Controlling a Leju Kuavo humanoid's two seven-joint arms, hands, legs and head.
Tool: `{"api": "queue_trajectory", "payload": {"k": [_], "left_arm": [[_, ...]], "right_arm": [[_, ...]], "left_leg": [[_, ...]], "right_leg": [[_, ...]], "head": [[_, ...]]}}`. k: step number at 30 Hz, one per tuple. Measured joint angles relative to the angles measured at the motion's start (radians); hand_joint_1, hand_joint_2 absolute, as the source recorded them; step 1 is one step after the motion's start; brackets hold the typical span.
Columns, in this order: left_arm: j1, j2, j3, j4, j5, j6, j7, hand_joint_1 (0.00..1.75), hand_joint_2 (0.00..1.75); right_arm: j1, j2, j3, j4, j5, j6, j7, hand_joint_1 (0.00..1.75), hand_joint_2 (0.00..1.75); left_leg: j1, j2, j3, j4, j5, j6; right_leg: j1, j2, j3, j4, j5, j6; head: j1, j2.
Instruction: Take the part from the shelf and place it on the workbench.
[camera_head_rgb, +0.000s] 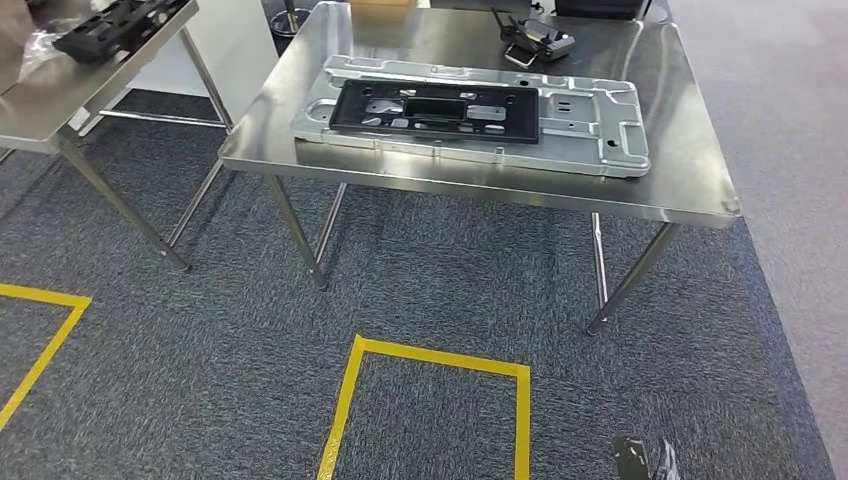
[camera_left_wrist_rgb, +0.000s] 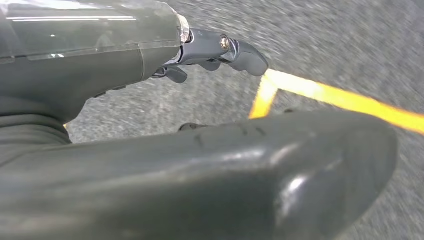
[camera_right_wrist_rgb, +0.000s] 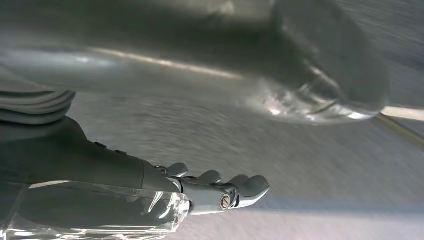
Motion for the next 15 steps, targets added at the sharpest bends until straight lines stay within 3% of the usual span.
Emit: {"api": "queue_trajectory", "payload": {"k": [2,3,4,6,7,8,10,11,12,13,15], "left_arm": [[-0.002,0.001,0.001,0.0,0.0,0.006,0.003,0.0,0.0],[-0.003,0.001,0.002,0.0,0.001,0.01,0.004,0.0,0.0],[-0.004,0.001,0.002,0.0,0.002,0.013,0.007,0.0,0.0],[-0.001,0.001,0.005,0.0,0.004,0.02,0.012,0.0,0.0],[0.002,0.001,0.008,0.0,0.005,0.024,0.015,0.0,0.0],[0.003,0.0,0.01,0.0,0.005,0.027,0.018,0.0,0.0],[0.003,-0.002,0.015,0.0,0.005,0.035,0.023,0.0,0.0],[0.002,-0.002,0.017,0.0,0.004,0.038,0.025,0.0,0.0],[0.003,-0.002,0.018,0.0,0.004,0.041,0.027,0.0,0.0],[0.004,-0.003,0.018,0.0,0.003,0.044,0.028,0.0,0.0],[0.004,-0.004,0.019,0.0,0.002,0.049,0.029,0.0,0.0]], "right_arm": [[-0.004,-0.005,0.008,0.072,0.059,-0.028,0.062,0.0,0.0],[-0.005,-0.007,0.015,0.104,0.087,-0.034,0.095,0.0,0.0],[-0.006,-0.009,0.024,0.133,0.113,-0.034,0.13,0.0,0.0],[-0.009,-0.01,0.046,0.181,0.157,-0.021,0.2,0.0,0.0],[-0.009,-0.009,0.057,0.201,0.172,-0.007,0.233,0.0,0.0],[-0.008,-0.008,0.065,0.218,0.183,0.011,0.264,0.0,0.0],[-0.001,-0.005,0.076,0.248,0.197,0.055,0.329,0.0,0.0],[0.003,-0.004,0.081,0.261,0.206,0.081,0.368,0.0,0.0],[0.006,-0.003,0.086,0.271,0.214,0.103,0.403,0.0,0.0],[0.009,0.0,0.091,0.28,0.223,0.124,0.435,0.0,0.0],[0.01,0.005,0.101,0.292,0.236,0.157,0.486,0.0,0.0]], "left_leg": [[-0.004,0.038,0.114,-0.159,0.001,0.007],[-0.008,0.054,0.155,-0.225,-0.016,0.015],[-0.013,0.06,0.174,-0.263,-0.033,0.023],[-0.013,0.046,0.174,-0.286,-0.038,0.042],[-0.012,0.037,0.171,-0.289,-0.032,0.05],[-0.011,0.029,0.167,-0.292,-0.026,0.058],[-0.013,0.01,0.155,-0.292,-0.014,0.071],[-0.016,-0.001,0.149,-0.289,-0.01,0.075],[-0.019,-0.014,0.143,-0.285,-0.008,0.076],[-0.022,-0.027,0.139,-0.28,-0.006,0.077],[-0.024,-0.052,0.133,-0.267,-0.007,0.074]], "right_leg": [[0.001,-0.022,-0.006,0.003,0.007,0.009],[0.002,-0.033,-0.007,0.005,0.01,0.015],[0.003,-0.044,-0.007,0.006,0.014,0.021],[0.003,-0.056,-0.007,0.008,0.018,0.035],[0.001,-0.038,-0.01,0.018,0.008,0.04],[-0.001,-0.009,-0.022,0.048,-0.016,0.043],[-0.002,0.054,-0.075,0.17,-0.095,0.045],[-0.002,0.069,-0.105,0.243,-0.13,0.044],[-0.001,0.075,-0.125,0.293,-0.147,0.043],[-0.001,0.077,-0.127,0.307,-0.143,0.042],[-0.001,0.084,-0.078,0.222,-0.086,0.036]], "head": [[0.0,0.0],[0.0,0.0],[0.0,0.0],[0.0,0.0],[0.0,0.0],[0.001,0.0],[0.001,0.0],[0.001,0.0],[0.001,0.0],[0.001,0.0],[0.001,0.0]]}}
